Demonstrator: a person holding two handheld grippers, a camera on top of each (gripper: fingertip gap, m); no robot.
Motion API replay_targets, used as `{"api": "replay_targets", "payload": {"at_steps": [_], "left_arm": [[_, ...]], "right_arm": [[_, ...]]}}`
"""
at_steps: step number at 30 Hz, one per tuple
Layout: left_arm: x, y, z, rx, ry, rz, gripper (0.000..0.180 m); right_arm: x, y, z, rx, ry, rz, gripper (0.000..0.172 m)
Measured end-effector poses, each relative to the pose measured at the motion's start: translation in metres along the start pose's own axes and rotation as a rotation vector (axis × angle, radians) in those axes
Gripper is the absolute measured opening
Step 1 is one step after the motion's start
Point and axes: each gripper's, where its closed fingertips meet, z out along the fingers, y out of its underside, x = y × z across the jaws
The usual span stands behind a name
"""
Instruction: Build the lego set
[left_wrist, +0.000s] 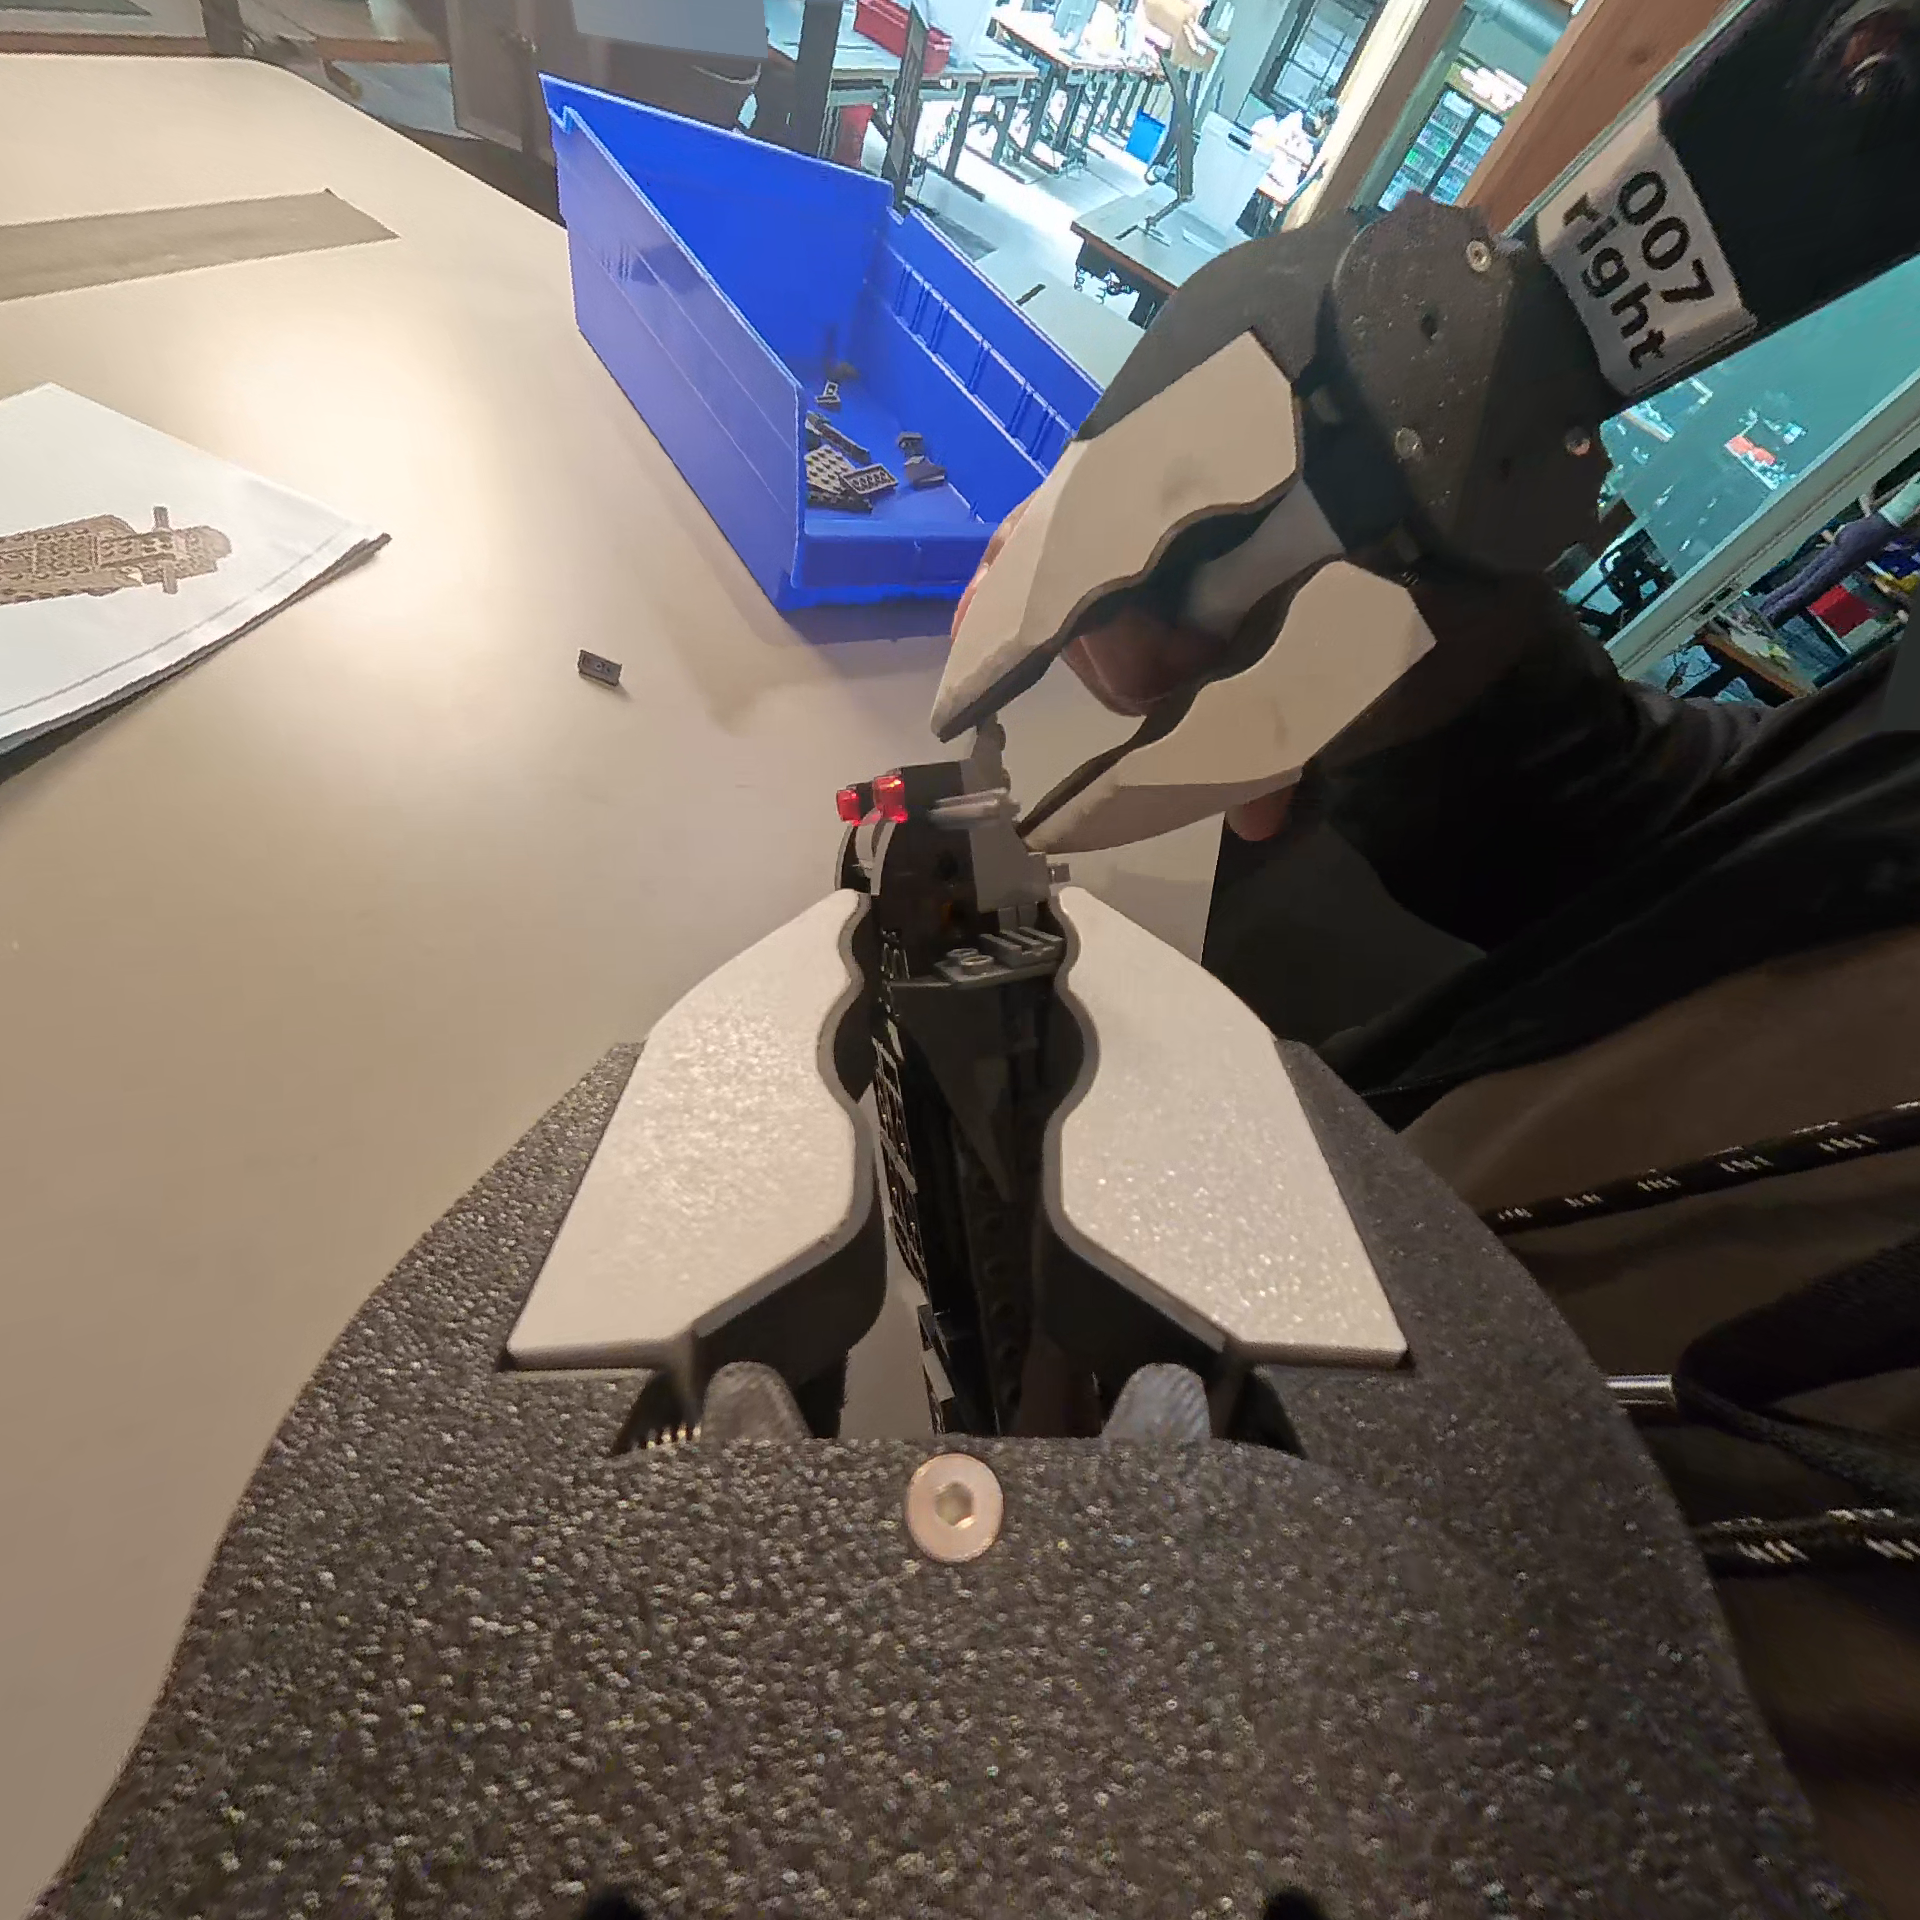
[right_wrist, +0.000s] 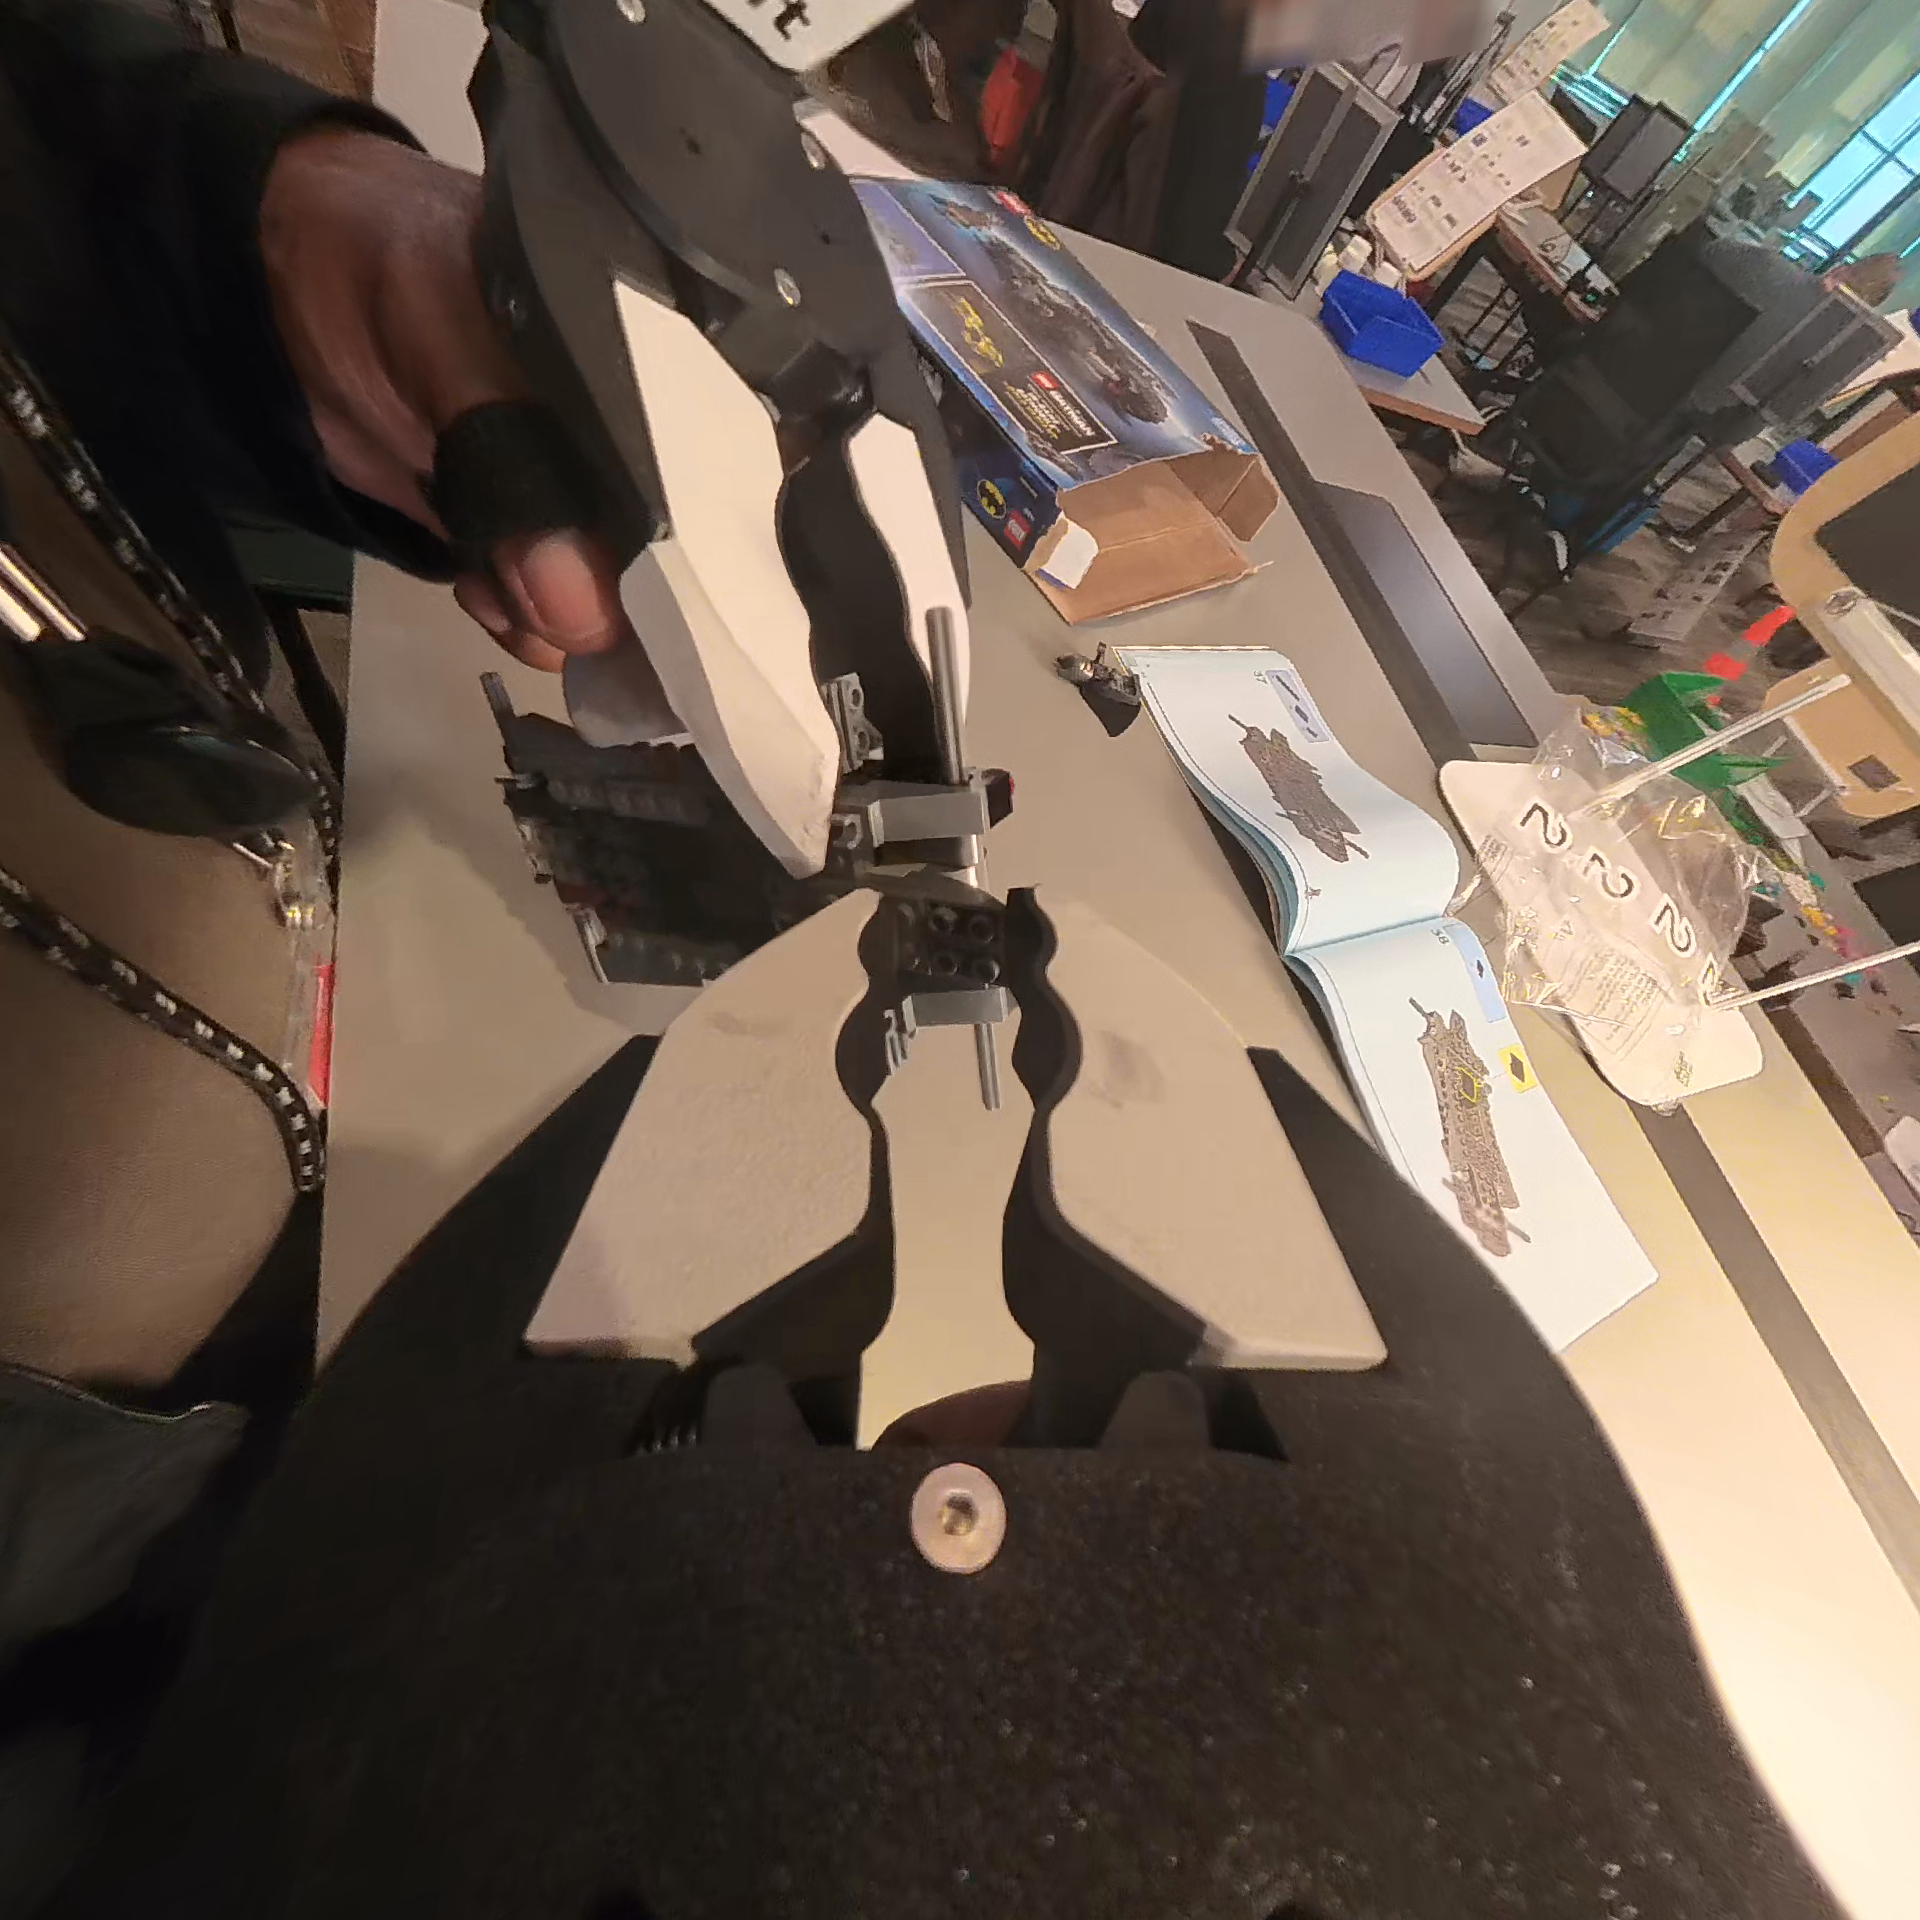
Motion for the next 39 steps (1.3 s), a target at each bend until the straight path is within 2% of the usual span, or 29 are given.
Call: {"api": "replay_targets", "payload": {"at_steps": [25,36,39], "left_arm": [[0.004,-0.0068,-0.0026,0.061,0.042,-0.016,0.03],[0.0045,-0.0049,0.0004,0.075,0.056,-0.04,0.03],[-0.0023,-0.0017,0.0042,0.082,0.047,-0.076,0.03]], "right_arm": [[0.0007,-0.0074,-0.002,0.057,0.015,0.044,0.02],[0.0006,-0.0049,-0.0028,0.047,0.016,0.053,0.02],[0.0058,0.0014,-0.0006,-0.017,0.044,0.06,0.022]]}}
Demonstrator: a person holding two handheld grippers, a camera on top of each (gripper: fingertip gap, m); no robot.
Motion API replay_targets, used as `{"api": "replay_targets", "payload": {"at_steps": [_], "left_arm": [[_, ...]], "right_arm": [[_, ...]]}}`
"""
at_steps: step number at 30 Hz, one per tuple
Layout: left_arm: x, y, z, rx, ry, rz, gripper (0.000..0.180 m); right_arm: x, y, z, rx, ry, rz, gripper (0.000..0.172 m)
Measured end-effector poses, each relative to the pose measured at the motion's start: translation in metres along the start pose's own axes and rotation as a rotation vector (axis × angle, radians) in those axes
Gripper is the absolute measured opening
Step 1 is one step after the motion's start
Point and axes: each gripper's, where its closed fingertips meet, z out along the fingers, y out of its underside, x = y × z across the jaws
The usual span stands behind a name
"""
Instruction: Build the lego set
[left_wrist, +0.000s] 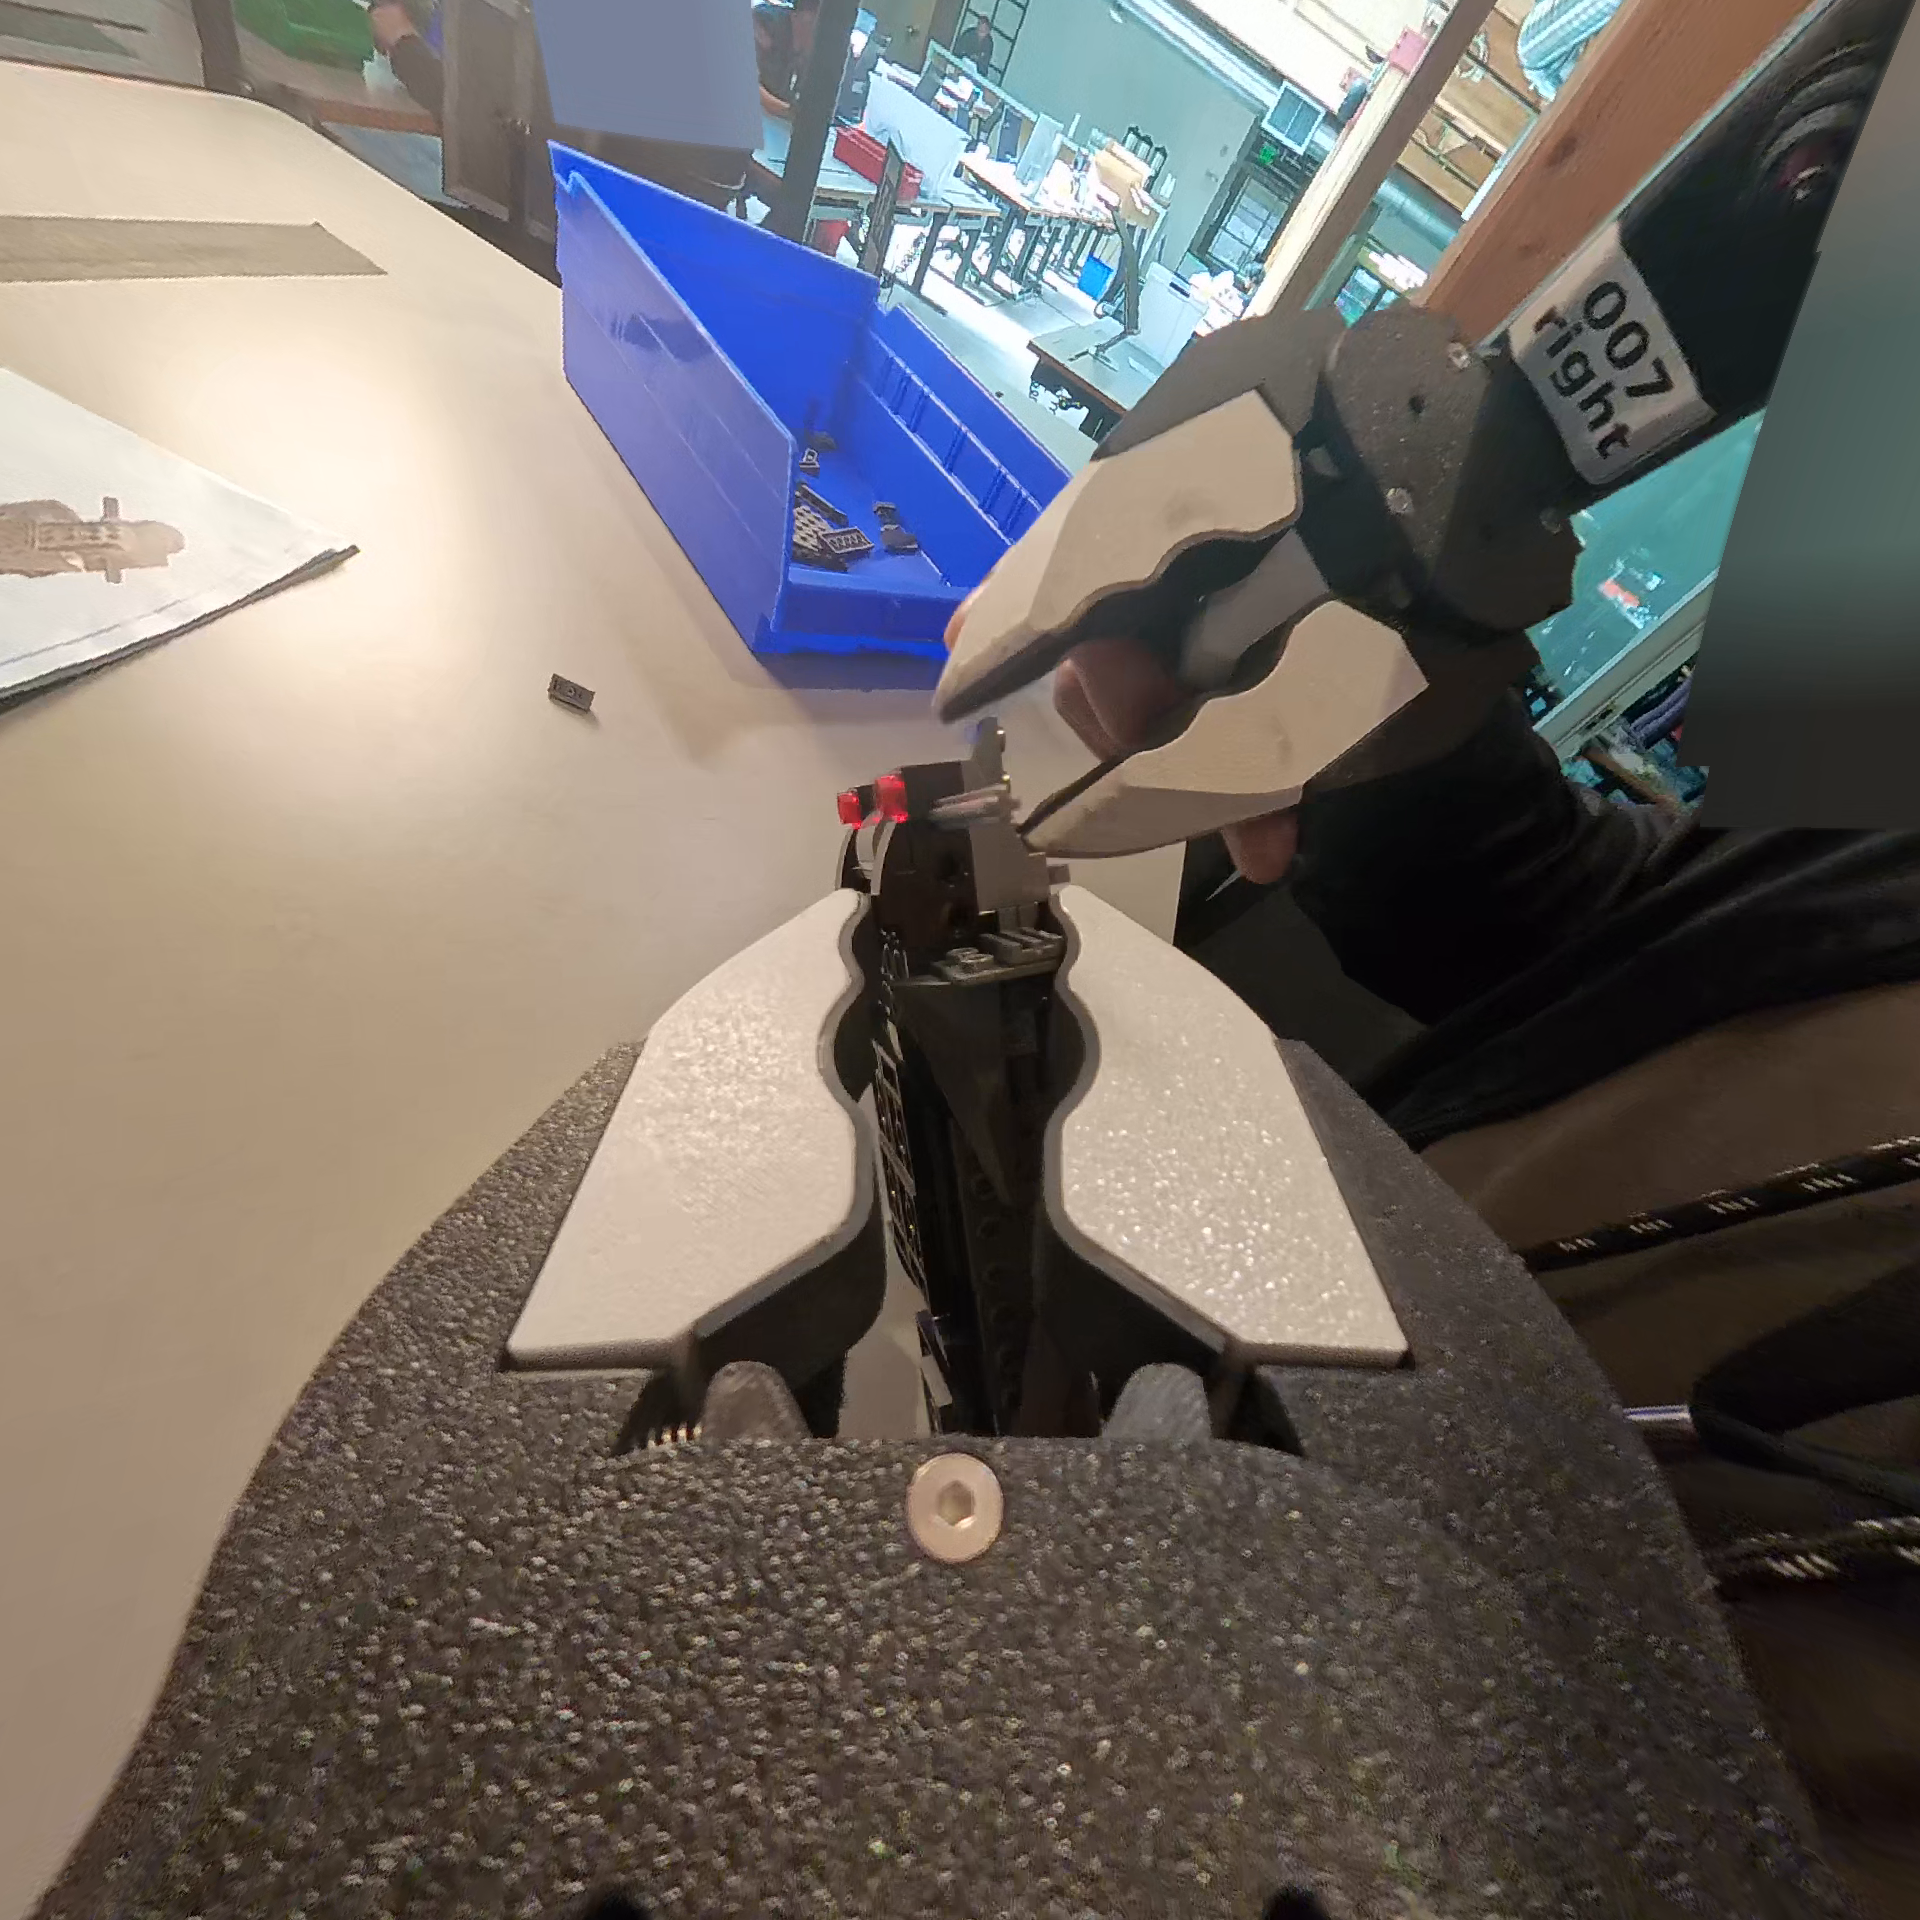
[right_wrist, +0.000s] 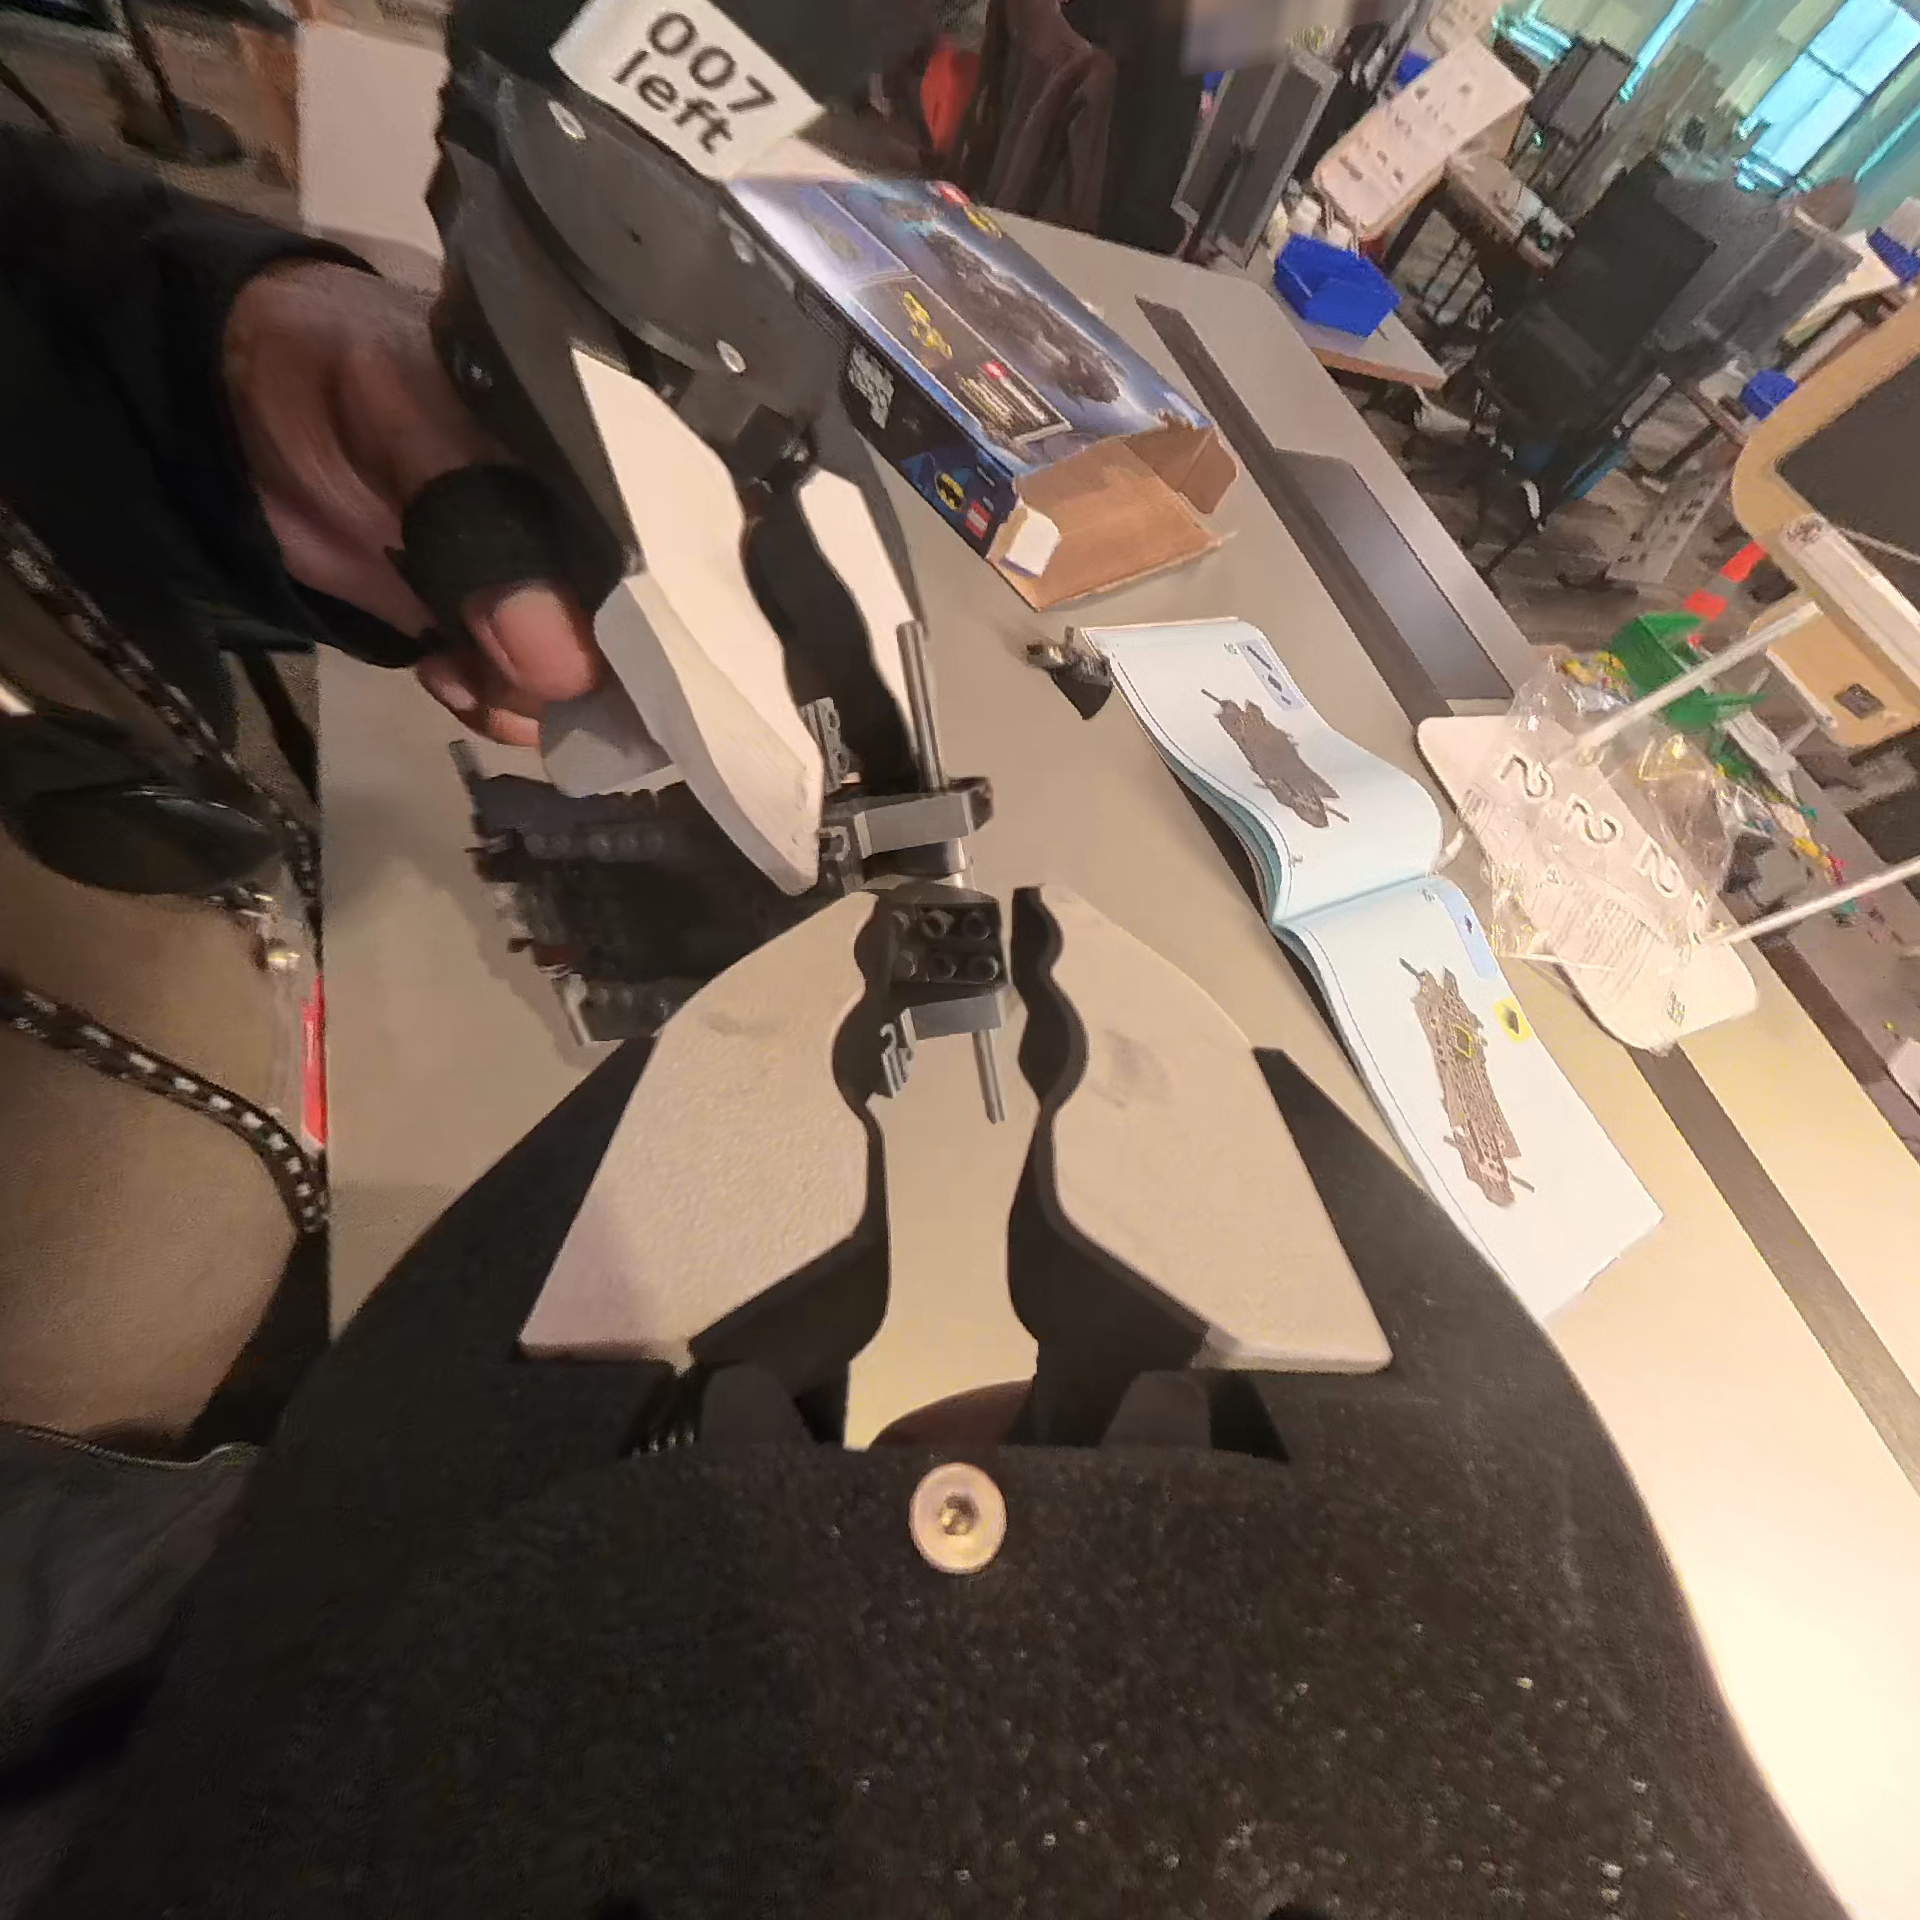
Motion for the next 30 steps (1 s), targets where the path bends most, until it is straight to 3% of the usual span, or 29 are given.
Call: {"api": "replay_targets", "payload": {"at_steps": [5,21,30], "left_arm": [[-0.006,0.0,-0.005,0.065,0.074,-0.141,0.029],[0.008,-0.003,-0.005,0.062,0.156,-0.122,0.03],[0.003,-0.004,-0.004,0.065,0.157,-0.147,0.03]], "right_arm": [[0.005,-0.003,-0.002,0.002,0.005,0.054,0.025],[-0.01,-0.002,0.002,-0.011,-0.122,0.055,0.028],[-0.003,0.0,0.0,-0.023,-0.091,0.071,0.026]]}}
